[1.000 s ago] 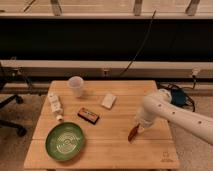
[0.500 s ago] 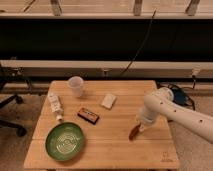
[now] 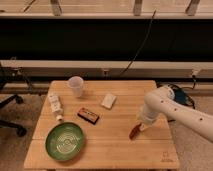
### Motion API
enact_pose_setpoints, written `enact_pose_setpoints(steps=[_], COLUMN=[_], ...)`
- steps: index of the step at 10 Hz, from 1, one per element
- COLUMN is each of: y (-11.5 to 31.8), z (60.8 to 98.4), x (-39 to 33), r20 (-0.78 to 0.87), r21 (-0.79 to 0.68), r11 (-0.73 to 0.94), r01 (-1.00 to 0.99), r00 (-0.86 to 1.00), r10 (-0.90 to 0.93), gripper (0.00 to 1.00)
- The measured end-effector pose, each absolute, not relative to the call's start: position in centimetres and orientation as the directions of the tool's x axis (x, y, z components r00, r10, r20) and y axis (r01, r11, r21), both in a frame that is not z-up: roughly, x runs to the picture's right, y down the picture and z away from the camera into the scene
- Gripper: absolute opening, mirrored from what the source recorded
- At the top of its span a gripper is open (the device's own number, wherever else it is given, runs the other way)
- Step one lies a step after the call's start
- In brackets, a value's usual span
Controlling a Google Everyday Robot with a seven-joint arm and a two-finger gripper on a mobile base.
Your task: Drag the pepper across the table
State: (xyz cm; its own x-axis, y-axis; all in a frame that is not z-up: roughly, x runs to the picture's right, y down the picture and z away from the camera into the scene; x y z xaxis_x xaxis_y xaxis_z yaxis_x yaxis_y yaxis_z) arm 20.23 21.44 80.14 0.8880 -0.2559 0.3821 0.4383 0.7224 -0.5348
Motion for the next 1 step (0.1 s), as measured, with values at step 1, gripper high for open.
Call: enact_pose_setpoints(steps=[1], y=[21.36], z=[80.19], x=[20.4], r20=[0.381], r21=[-0.536], r11=[0.722], r01=[0.438], r00=[0.888], r10=[-0.257], gripper=[0.0])
